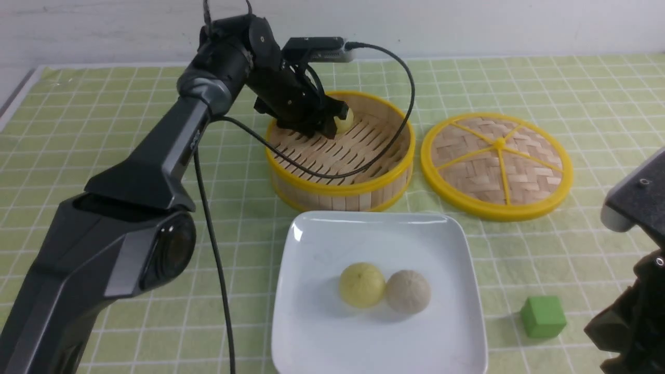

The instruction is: Put the steamed buns into the plate on the green tablecloth.

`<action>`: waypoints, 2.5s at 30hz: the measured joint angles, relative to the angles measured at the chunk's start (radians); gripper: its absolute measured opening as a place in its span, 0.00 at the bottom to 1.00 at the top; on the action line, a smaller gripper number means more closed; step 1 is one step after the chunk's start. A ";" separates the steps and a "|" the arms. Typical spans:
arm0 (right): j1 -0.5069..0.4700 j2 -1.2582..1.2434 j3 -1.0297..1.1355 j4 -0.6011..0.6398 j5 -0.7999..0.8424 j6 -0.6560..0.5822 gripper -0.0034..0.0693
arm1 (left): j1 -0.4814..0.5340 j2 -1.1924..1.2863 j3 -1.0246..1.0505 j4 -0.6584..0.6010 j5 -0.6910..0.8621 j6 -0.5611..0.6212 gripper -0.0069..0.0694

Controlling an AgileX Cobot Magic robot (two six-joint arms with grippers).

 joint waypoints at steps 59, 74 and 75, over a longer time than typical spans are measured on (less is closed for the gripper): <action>0.000 -0.461 0.000 -0.080 0.243 0.141 0.03 | -0.348 -1.037 1.657 0.027 -0.288 -0.215 0.56; 0.000 -0.935 0.321 -0.124 -0.173 0.277 0.03 | -0.348 -1.167 1.657 0.067 -0.240 -0.216 0.56; 0.000 -0.932 0.353 -0.124 -0.220 0.275 0.03 | -0.348 -1.167 1.657 0.067 -0.238 -0.217 0.52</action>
